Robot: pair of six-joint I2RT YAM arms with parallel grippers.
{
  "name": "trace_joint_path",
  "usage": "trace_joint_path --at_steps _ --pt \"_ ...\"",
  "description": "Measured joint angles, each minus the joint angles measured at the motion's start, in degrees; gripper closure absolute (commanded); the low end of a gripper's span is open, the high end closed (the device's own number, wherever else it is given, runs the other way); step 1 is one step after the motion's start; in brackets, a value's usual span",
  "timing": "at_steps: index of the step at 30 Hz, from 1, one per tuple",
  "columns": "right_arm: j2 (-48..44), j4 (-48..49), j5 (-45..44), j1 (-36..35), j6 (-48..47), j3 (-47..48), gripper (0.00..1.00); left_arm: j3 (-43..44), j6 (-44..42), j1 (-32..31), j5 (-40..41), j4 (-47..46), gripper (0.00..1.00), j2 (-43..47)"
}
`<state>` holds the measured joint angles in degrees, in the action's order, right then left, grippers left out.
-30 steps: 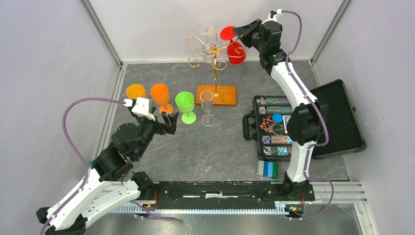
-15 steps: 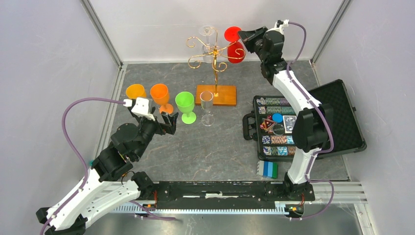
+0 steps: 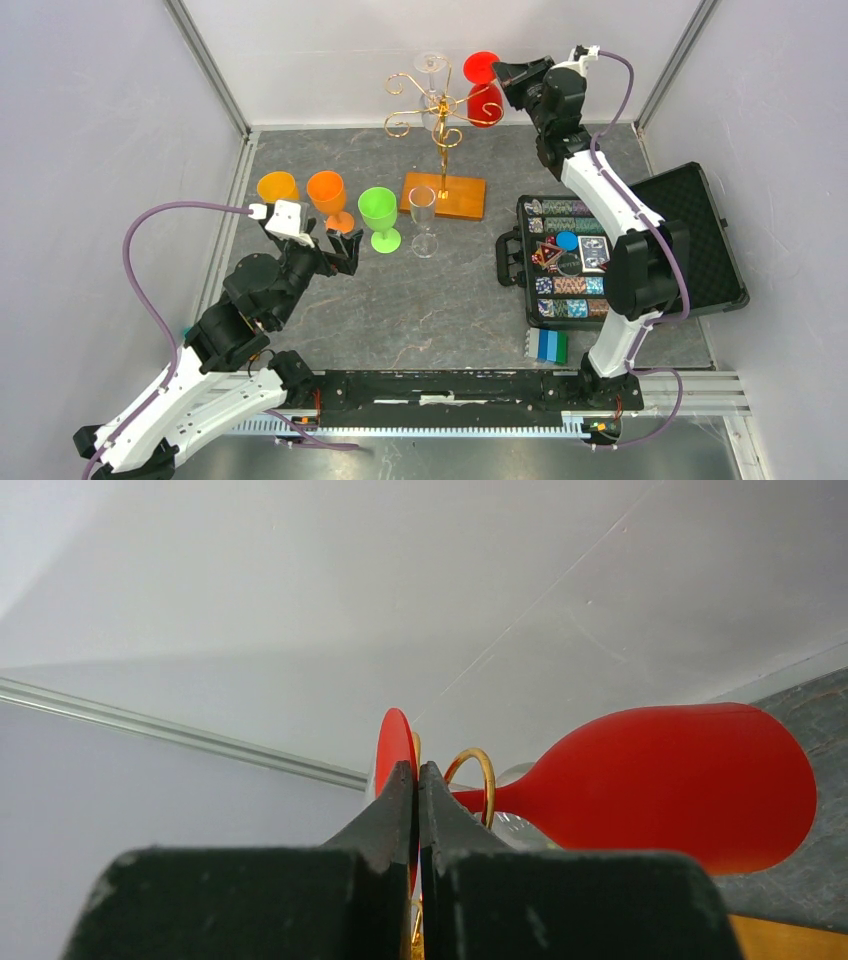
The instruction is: Take the wine glass off the wine glass rack
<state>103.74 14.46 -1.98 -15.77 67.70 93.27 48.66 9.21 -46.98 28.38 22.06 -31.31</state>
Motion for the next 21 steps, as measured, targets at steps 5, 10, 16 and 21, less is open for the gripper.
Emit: trace_joint_path --at_steps 5,10,16,21 --pt "-0.48 -0.07 -1.92 -0.2 -0.07 -0.39 1.0 0.0 0.02 0.0 0.0 0.02 0.0 0.24" --pt "-0.61 -1.66 -3.93 -0.24 -0.72 0.72 1.0 0.0 0.02 0.0 0.0 0.02 0.0 0.35" --pt "0.44 -3.67 -4.68 -0.2 -1.51 4.94 1.0 0.0 0.02 0.0 0.0 0.02 0.0 0.61" --pt "0.81 -5.46 -4.81 -0.2 -1.57 5.29 1.0 -0.07 0.02 0.0 0.0 0.02 0.0 0.74"
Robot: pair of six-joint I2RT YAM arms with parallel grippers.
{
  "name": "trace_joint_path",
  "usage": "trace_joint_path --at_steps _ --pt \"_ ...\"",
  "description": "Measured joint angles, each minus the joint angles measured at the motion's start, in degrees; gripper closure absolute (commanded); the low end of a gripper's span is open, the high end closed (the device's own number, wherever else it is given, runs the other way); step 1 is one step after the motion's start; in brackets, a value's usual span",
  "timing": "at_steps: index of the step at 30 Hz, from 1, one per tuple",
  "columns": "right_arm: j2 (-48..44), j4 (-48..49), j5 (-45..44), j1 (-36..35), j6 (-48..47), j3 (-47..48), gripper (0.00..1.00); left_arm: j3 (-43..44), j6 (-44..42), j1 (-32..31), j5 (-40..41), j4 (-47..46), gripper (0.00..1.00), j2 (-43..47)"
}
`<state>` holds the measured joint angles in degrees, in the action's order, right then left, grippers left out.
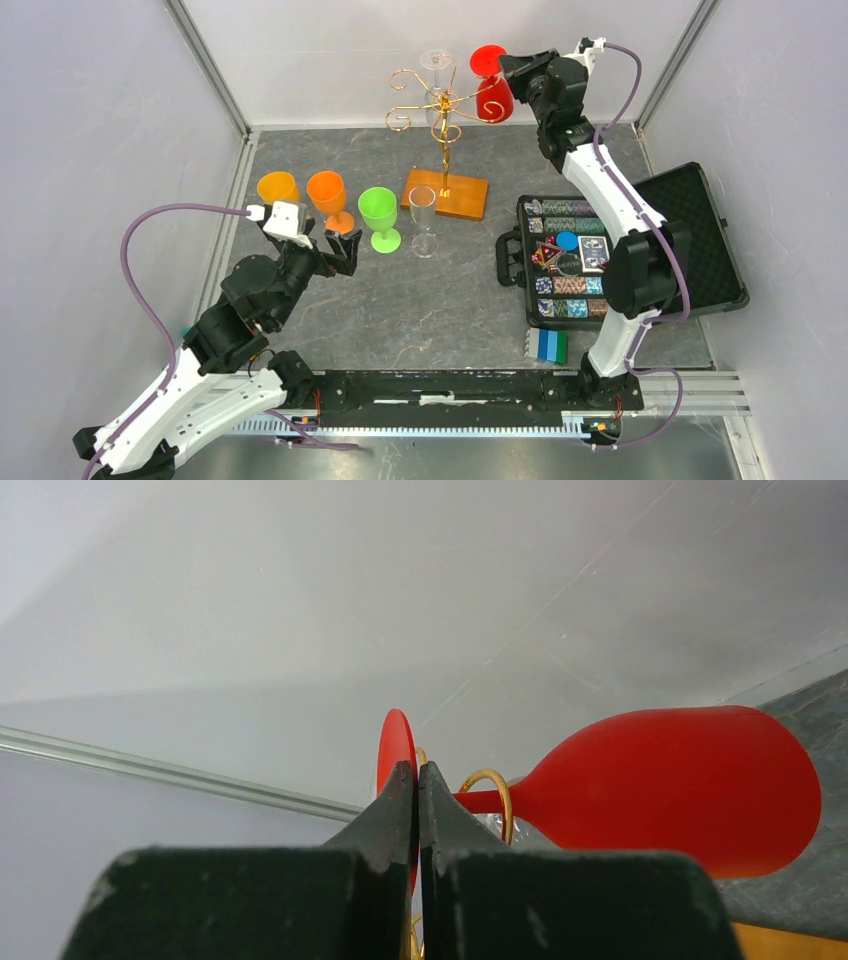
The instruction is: Take the wine glass off the wine glass rack
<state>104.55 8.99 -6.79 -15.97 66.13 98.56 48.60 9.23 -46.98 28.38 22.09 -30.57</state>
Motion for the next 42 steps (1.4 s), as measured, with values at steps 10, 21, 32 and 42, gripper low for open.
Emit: trace_joint_path --at_steps 10,21,32,42 --pt "-3.19 -1.07 -2.16 0.0 -0.59 -5.6 1.0 -0.26 0.0 0.0 -0.02 0.0 0.0 -0.09" --pt "-4.33 -0.92 0.52 -1.05 0.07 -6.69 1.0 -0.26 0.0 0.0 -0.02 -0.02 0.0 -0.09" --pt "-1.49 4.79 4.02 -3.56 0.04 -5.11 1.0 -0.26 0.0 0.0 -0.02 -0.02 0.0 -0.09" --pt "3.02 11.1 4.9 -3.65 -2.75 -1.84 1.0 -0.26 -0.02 0.0 0.02 0.0 0.0 -0.09"
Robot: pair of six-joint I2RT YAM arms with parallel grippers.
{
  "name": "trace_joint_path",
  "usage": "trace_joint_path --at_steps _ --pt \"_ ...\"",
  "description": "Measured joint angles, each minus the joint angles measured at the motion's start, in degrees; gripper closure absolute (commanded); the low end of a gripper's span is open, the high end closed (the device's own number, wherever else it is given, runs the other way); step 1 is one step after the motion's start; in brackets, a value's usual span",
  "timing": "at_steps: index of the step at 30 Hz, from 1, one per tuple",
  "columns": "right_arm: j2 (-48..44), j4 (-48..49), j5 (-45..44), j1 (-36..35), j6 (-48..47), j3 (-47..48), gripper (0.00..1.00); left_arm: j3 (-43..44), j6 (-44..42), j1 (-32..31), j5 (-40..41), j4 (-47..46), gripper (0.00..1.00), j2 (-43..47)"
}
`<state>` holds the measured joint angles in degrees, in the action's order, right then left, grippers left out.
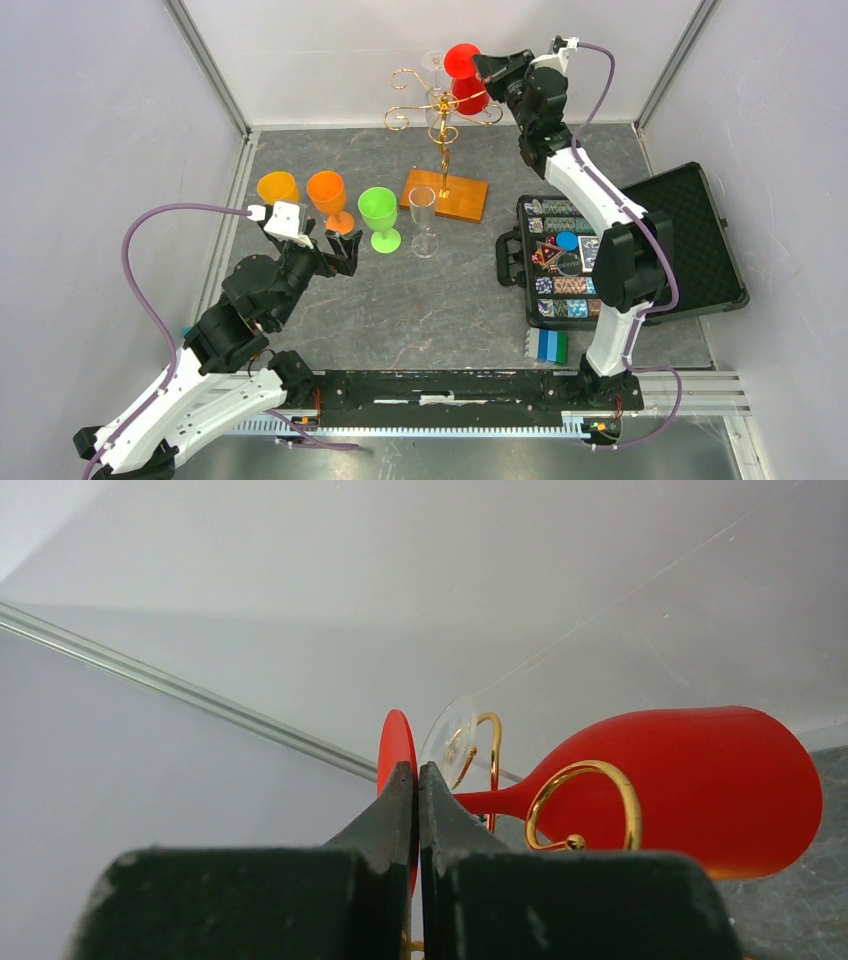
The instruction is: Take the wine glass off the wine glass rack
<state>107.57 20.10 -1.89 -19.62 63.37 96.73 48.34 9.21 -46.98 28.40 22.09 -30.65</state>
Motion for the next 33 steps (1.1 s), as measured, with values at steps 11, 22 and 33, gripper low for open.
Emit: trace_joint_path --at_steps 11,22,33 --pt "1.99 8.44 0.48 0.74 -7.39 2.84 1.0 0.0 0.0 0.0 -0.02 -0.02 0.0 0.02" --pt "-2.32 13.73 4.94 3.52 -10.84 1.97 1.0 0.92 1.73 0.0 -1.31 0.37 0.0 -1.46" --pt "-31.06 11.8 10.8 3.17 -9.38 -13.55 1.0 4.66 12.92 0.02 -15.17 -4.39 0.0 -8.41"
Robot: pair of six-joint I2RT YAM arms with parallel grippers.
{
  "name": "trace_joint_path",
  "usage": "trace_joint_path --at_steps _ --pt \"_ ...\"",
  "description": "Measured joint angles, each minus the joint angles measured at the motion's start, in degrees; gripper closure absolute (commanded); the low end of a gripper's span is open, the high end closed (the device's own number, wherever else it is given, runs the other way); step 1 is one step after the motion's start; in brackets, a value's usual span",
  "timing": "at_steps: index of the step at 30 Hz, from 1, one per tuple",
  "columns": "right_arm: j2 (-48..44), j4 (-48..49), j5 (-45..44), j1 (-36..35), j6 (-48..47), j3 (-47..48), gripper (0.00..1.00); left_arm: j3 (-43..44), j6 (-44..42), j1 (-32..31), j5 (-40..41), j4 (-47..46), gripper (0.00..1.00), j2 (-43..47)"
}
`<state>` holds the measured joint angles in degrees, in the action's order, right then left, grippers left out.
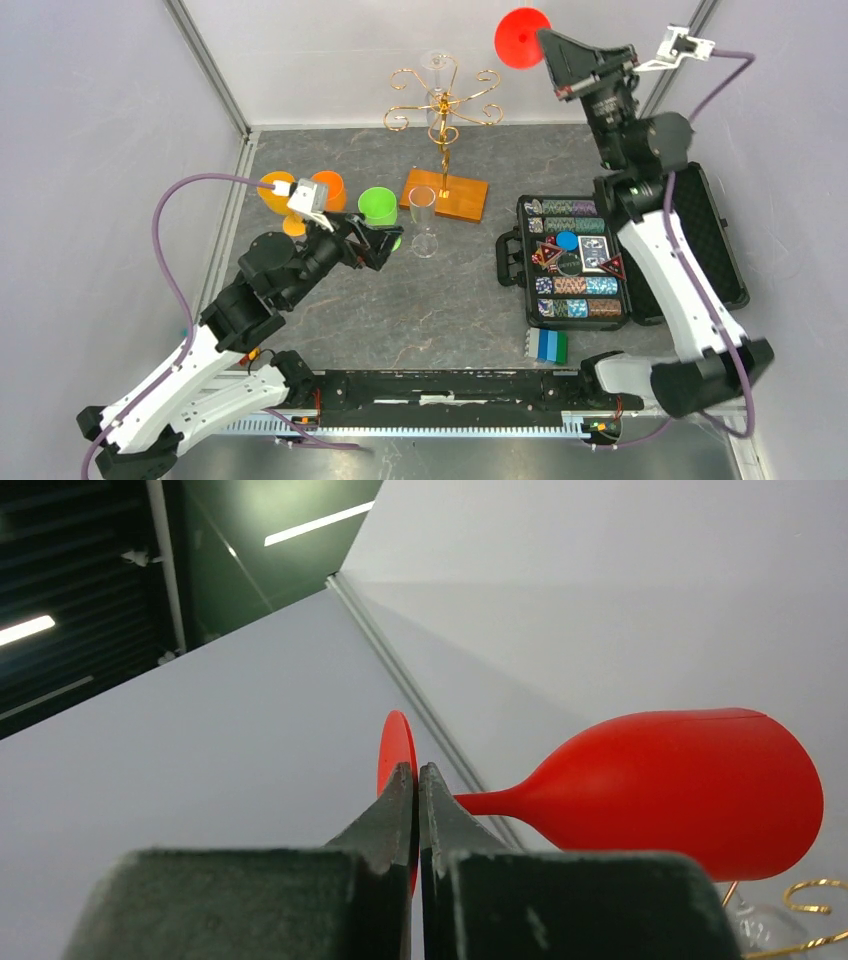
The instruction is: Take the wine glass off the wine glass rack
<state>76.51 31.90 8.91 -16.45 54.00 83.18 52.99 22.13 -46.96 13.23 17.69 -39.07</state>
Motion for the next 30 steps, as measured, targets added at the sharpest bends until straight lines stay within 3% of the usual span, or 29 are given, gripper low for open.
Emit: trace_joint_path --at_steps 10,13,17,23,30 --pt "-18.6 -4.5 8.44 -0.04 8.83 -19.67 1.0 1.92 19.17 1.2 -23.65 -18.62 0.0 -12.57" --pt "-24.5 -5.51 9.11 -0.04 11.37 -28.02 1.0 1.86 26.99 5.31 -31.17 -24.63 0.0 -16.11" --pt "-29.75 -5.92 10.12 -0.04 14.23 -33.18 1.0 -1.99 42.1 13.97 -39.36 -41.11 0.0 -21.11" --pt "-33.79 -0.17 13.03 -0.04 21.4 -37.42 1.0 -4.7 56.63 16.83 -45.72 -55.71 0.01 -29.44" --pt "-33.9 8.87 15.61 -0.07 29.42 -42.1 1.0 -4.39 61.59 16.83 -48.61 -61.22 0.03 -30.67"
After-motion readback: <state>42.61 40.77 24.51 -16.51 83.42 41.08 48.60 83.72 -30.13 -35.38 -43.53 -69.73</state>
